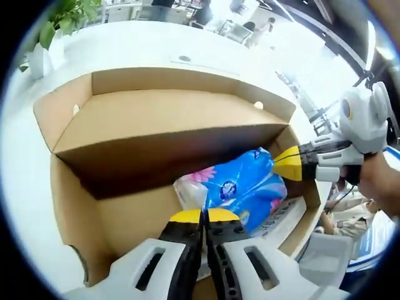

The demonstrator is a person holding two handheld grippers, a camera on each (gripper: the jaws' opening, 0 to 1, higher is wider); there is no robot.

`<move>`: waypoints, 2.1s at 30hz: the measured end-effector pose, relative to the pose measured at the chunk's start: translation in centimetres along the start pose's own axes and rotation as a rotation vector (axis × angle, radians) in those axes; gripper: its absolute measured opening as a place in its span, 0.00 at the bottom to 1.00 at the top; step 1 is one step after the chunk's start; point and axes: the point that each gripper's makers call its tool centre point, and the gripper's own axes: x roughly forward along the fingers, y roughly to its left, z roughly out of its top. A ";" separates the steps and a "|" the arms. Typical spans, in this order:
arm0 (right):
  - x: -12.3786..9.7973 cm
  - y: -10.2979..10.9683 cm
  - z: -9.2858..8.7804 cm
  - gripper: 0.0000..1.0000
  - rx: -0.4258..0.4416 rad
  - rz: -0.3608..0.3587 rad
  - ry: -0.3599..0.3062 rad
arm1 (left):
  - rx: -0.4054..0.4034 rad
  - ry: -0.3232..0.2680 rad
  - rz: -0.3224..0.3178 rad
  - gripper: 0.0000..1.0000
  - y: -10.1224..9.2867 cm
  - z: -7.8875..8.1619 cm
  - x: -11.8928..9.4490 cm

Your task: Operate the shoe box by opening the lid, removing the specified soft item, and placing it in the target area until the item is outside and the box remains undamaged.

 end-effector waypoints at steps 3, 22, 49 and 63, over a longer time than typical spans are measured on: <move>-0.6 0.2 0.4 0.00 0.003 0.004 -0.013 | 0.006 -0.008 -0.001 0.00 -0.3 0.4 -0.7; -4.6 1.4 2.3 0.00 0.008 0.019 -0.093 | 0.050 -0.058 -0.001 0.00 -2.6 2.0 -4.9; -10.5 0.8 2.1 0.00 0.022 -0.010 -0.182 | 0.133 -0.105 -0.023 0.00 -7.9 3.1 -7.9; -14.0 -3.4 -0.2 0.00 0.078 -0.071 -0.209 | 0.203 -0.089 -0.092 0.00 -13.5 3.9 -6.2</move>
